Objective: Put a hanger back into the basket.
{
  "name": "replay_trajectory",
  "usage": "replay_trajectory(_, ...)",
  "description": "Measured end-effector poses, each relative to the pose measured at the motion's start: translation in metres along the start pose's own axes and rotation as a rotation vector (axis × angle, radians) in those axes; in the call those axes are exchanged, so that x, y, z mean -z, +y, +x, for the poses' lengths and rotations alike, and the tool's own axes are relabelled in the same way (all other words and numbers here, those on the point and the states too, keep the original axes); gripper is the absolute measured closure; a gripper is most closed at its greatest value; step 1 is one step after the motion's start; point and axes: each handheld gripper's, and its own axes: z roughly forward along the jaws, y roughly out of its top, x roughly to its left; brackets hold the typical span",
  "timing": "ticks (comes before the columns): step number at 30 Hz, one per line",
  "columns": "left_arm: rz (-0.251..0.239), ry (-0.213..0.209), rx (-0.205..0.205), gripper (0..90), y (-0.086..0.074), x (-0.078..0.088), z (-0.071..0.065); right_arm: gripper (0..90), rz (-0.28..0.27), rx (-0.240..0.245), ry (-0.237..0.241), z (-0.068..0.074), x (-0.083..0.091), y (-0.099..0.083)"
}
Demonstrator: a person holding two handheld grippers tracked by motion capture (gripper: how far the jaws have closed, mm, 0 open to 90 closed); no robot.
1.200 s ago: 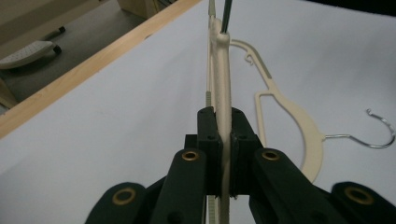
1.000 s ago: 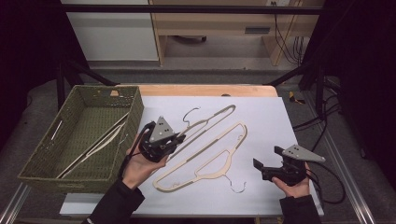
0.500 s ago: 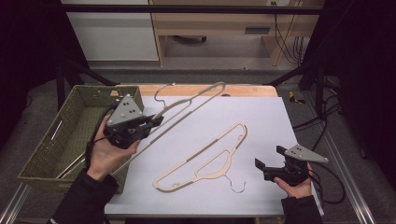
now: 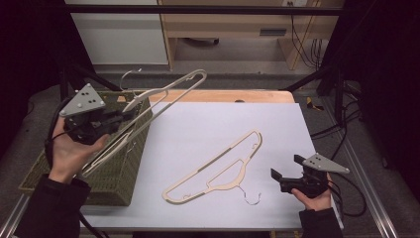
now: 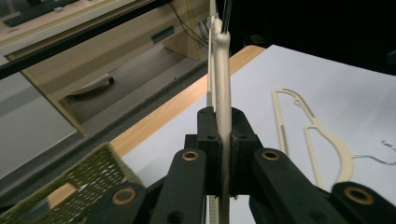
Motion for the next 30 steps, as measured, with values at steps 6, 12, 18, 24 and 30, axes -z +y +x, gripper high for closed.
replay_trajectory(6, -0.021, 0.036, 0.022, 85.9, -0.01, 0.014, 0.026, 2.9, -0.003, -0.002, 0.011, 0.001, 0.0, 0.0)
replay_trajectory(12, -0.003, 0.073, 0.016, 85.9, -0.025, 0.018, 0.046, 2.9, 0.004, 0.013, 0.004, 0.0, -0.001, 0.0)
replay_trajectory(18, 0.017, 0.093, 0.006, 85.9, -0.043, 0.022, 0.063, 2.8, 0.007, 0.016, 0.003, 0.0, -0.001, 0.0)
replay_trajectory(24, 0.043, 0.113, -0.002, 85.9, -0.064, 0.024, 0.079, 2.9, 0.011, 0.014, 0.002, 0.001, -0.002, 0.0)
replay_trajectory(30, 0.077, 0.143, -0.001, 85.8, -0.086, 0.025, 0.093, 2.8, 0.017, 0.017, 0.003, 0.001, -0.002, -0.001)
